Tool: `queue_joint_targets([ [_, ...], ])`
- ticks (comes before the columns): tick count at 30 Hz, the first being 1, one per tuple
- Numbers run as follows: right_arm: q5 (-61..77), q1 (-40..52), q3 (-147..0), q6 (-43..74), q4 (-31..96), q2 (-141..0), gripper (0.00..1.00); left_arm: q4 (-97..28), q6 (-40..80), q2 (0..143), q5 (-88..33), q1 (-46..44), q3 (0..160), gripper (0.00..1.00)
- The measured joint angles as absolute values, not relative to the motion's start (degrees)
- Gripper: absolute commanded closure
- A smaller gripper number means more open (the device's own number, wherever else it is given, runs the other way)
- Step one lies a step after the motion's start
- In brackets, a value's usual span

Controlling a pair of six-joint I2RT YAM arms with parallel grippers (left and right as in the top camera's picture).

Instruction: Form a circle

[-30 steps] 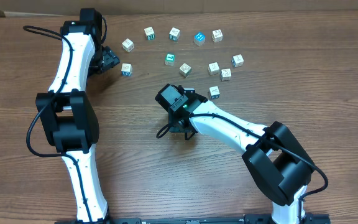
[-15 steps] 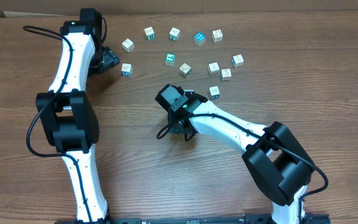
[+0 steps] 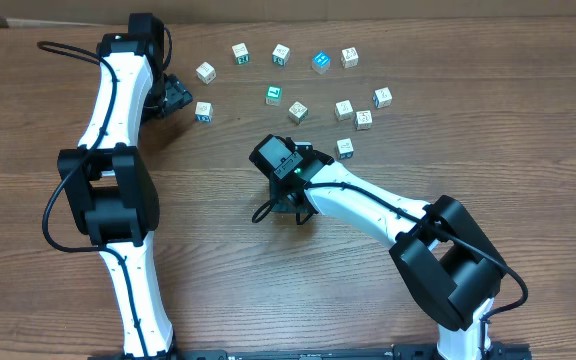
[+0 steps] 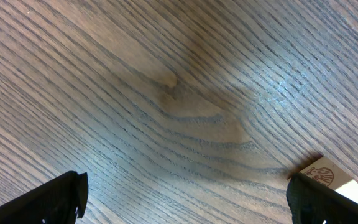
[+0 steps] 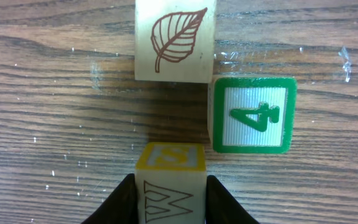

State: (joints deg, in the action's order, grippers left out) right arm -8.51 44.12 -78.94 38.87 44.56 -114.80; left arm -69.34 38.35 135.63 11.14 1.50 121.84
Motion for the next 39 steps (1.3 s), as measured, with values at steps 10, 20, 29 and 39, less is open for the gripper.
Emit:
queue_joint_targets([
  [10,-8.8,44.1,-78.9,38.8,44.9,-114.8,0.61,-69.3,38.3,135.6,11.1,1.5,121.8,0.00],
  [20,-8.8,44.1,-78.9,38.9,45.6,-114.8,0.73,-69.3,38.3,135.6,11.1,1.5,121.8,0.00],
  [29,-8.8,44.1,-78.9,38.9,45.0,-114.8,0.72,-69.3,38.3,135.6,11.1,1.5,121.8,0.01],
  [39,-8.8,44.1,-78.9,38.9,44.8,-114.8,0.71,-69.3,38.3,135.6,11.1,1.5,121.8,0.00],
])
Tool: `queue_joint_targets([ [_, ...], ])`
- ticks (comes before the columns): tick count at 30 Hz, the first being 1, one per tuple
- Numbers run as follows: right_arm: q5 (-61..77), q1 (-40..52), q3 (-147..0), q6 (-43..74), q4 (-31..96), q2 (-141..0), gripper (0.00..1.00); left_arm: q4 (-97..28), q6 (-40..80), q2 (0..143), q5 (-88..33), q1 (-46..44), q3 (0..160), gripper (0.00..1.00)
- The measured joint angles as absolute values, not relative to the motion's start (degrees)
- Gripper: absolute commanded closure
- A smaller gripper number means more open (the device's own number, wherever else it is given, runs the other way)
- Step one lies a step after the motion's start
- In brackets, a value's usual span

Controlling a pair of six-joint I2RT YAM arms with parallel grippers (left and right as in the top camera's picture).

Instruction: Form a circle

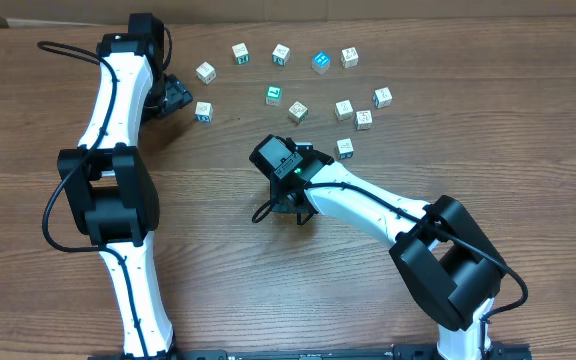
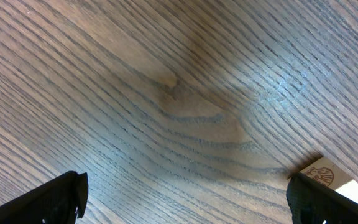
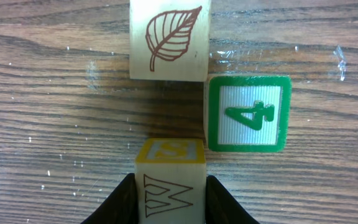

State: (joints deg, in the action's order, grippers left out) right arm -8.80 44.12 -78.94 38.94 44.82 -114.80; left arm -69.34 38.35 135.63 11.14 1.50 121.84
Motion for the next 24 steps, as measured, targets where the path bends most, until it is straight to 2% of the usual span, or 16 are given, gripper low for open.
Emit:
queue_joint_targets([
  [13,-8.8,44.1,-78.9,38.8,44.6,-114.8,0.71,-69.3,38.3,135.6,11.1,1.5,121.8,0.00],
  [18,-8.8,44.1,-78.9,38.7,44.6,-114.8,0.64,-69.3,38.3,135.6,11.1,1.5,121.8,0.00],
  [24,-8.8,44.1,-78.9,38.7,44.6,-114.8,0.51,-69.3,38.3,135.6,11.1,1.5,121.8,0.01],
])
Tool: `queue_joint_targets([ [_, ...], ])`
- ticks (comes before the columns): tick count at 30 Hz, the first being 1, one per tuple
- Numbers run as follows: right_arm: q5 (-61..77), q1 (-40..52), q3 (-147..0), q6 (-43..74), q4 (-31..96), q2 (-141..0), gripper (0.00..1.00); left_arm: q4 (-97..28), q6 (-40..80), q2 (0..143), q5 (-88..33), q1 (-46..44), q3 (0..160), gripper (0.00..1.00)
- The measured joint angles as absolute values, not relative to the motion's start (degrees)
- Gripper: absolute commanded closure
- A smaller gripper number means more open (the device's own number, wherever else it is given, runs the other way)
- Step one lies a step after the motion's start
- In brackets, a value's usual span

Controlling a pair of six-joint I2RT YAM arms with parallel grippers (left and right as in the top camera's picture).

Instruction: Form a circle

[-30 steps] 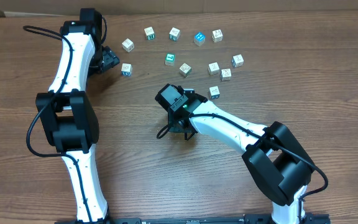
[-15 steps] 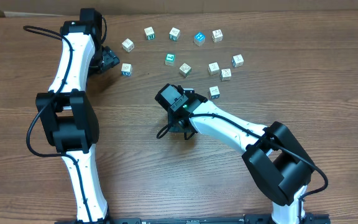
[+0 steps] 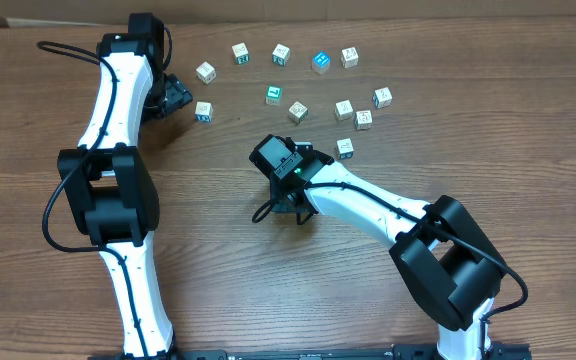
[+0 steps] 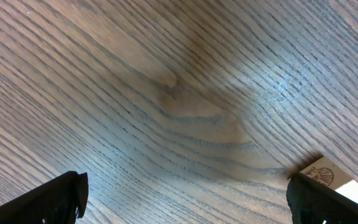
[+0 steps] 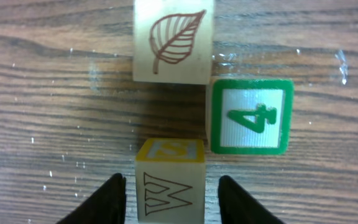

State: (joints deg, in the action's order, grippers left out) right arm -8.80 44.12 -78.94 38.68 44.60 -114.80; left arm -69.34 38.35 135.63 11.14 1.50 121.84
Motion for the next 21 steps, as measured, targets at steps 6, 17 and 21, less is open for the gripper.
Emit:
queue_joint_targets([
  [6,-8.8,44.1,-78.9,38.6,44.6,-114.8,0.47,-69.3,38.3,135.6,11.1,1.5,121.8,0.01],
  [17,-8.8,44.1,-79.7,38.6,47.4,-114.3,0.38,-69.3,38.3,135.6,11.1,1.5,121.8,0.00],
  [21,-8.8,43.9,-80.2,38.6,47.5,-112.0,0.36,-69.3,38.3,135.6,11.1,1.5,121.8,0.01],
])
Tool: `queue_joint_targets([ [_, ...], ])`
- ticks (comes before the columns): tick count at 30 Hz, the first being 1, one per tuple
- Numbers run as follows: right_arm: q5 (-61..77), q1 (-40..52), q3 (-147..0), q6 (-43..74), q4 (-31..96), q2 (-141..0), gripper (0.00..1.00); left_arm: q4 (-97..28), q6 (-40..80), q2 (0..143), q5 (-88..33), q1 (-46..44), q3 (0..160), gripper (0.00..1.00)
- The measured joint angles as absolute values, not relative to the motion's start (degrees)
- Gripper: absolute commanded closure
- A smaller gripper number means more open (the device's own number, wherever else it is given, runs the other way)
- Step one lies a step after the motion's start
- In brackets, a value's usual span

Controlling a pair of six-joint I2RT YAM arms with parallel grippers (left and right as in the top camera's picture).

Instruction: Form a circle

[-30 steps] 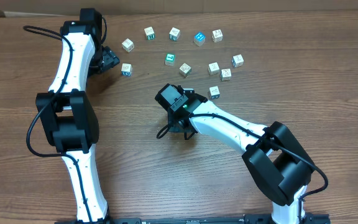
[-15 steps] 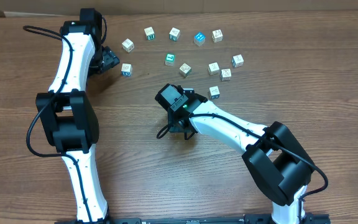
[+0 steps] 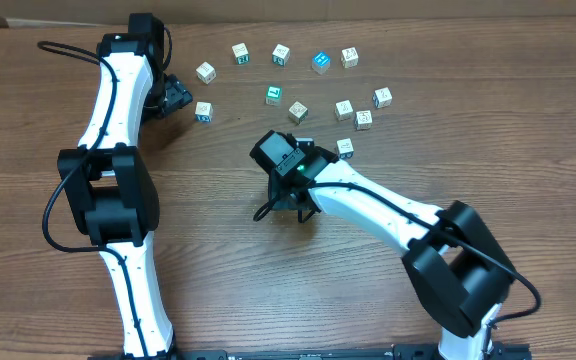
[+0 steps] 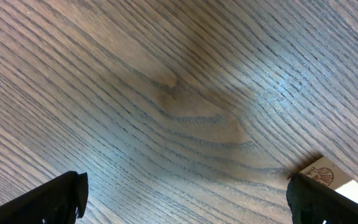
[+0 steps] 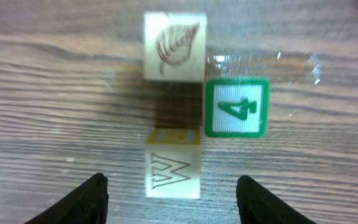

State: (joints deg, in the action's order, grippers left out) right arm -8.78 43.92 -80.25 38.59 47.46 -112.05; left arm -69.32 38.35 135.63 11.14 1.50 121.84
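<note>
In the right wrist view, a W block with a yellow top [image 5: 173, 163] stands on the wood. A leaf block [image 5: 171, 54] lies beyond it and a green 4 block [image 5: 236, 107] to its right. My right gripper [image 5: 171, 186] is wide open, its fingers [image 5: 92, 199] well clear of the W block on both sides. Overhead, the other letter blocks lie in a loose arc [image 3: 281, 54] at the far side. My left gripper [image 4: 182, 190] is open over bare wood, with one block's corner [image 4: 328, 177] beside its right finger.
The left arm [image 3: 118, 110] reaches along the table's left side to the arc's left end, next to a block [image 3: 203, 111]. The right arm [image 3: 368, 205] crosses from the near right to the middle. A further block [image 3: 345, 148] sits just right of the right wrist.
My right gripper's fingers have spread much wider and drawn back, so the three blocks look smaller. The W block stands where it was. The left arm has not moved.
My right gripper was shut on the W block, close below the leaf block and beside the green 4 block, and stayed so at the following moment. Then its fingers had parted from the block. Now it is wide open and withdrawn; the left gripper stayed open throughout.
</note>
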Motion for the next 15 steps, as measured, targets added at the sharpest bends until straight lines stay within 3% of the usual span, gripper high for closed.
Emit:
queue_joint_targets([
  [7,-8.8,39.6,-81.1,38.6,47.6,-109.2,0.30,-69.3,38.3,135.6,11.1,1.5,121.8,0.00],
  [9,-8.8,36.5,-81.1,38.6,48.2,-109.2,0.16,-69.3,38.3,135.6,11.1,1.5,121.8,0.01],
  [10,-8.8,35.5,-81.1,38.6,48.4,-109.2,0.04,-69.3,38.3,135.6,11.1,1.5,121.8,0.01],
  [11,-8.8,33.9,-81.1,38.2,48.7,-109.2,0.00,-69.3,38.3,135.6,11.1,1.5,121.8,0.01],
  [15,-8.9,29.0,-81.1,38.6,49.7,-109.2,0.00,-69.3,38.3,135.6,11.1,1.5,121.8,0.00],
])
